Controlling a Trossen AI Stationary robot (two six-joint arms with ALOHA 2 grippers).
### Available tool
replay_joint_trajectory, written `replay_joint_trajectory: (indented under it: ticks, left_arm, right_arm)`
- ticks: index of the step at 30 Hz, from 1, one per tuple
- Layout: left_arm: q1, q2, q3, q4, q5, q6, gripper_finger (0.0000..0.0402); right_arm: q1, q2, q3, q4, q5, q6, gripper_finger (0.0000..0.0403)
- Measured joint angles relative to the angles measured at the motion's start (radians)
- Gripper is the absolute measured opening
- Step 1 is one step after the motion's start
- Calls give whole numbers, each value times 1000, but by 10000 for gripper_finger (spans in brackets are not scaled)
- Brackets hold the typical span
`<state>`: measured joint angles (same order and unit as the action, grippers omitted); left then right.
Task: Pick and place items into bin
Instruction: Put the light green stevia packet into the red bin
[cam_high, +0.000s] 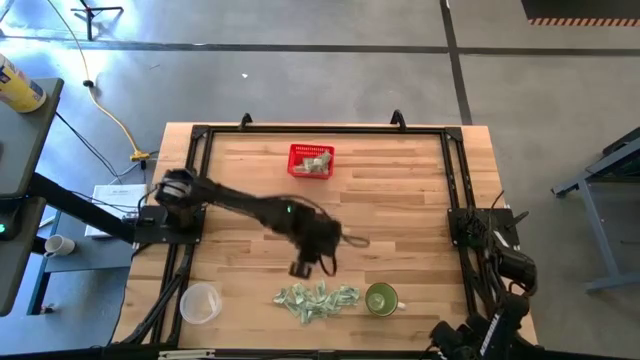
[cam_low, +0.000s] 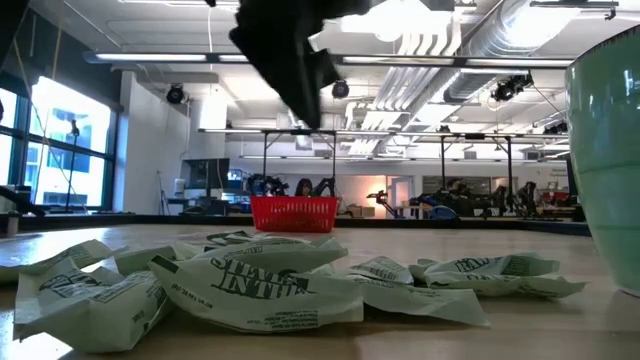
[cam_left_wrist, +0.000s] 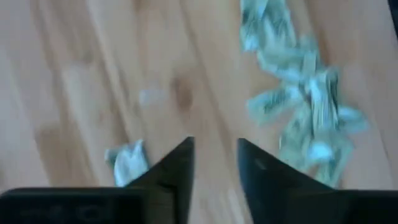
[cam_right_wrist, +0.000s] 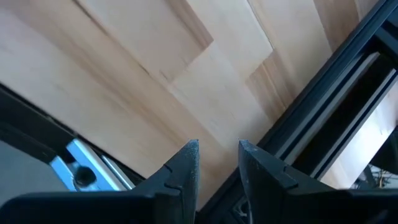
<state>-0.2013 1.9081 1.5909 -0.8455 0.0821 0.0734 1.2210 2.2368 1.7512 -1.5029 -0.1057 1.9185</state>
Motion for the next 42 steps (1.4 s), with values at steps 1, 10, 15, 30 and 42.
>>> replay_joint_trajectory:
  ticks: [1, 10, 15, 30, 42]
  left_arm:
    - [-21, 17, 1, 43, -17, -9, 177]
    - [-81, 177, 1, 370, -14, -142, 272]
    - [-96, 200, 3, 462, -14, -226, 262]
    - [-144, 304, 1, 578, -51, -288, 189]
    - [-139, 329, 1, 586, -59, -288, 127]
  right_arm:
    - [4, 0, 0, 0, 0, 0, 103]
    - [30, 0, 1, 10, -11, -7, 103]
    - [35, 0, 1, 20, -6, -4, 103]
    - [47, 0, 1, 18, 19, -12, 103]
    - [49, 0, 1, 17, 15, -12, 103]
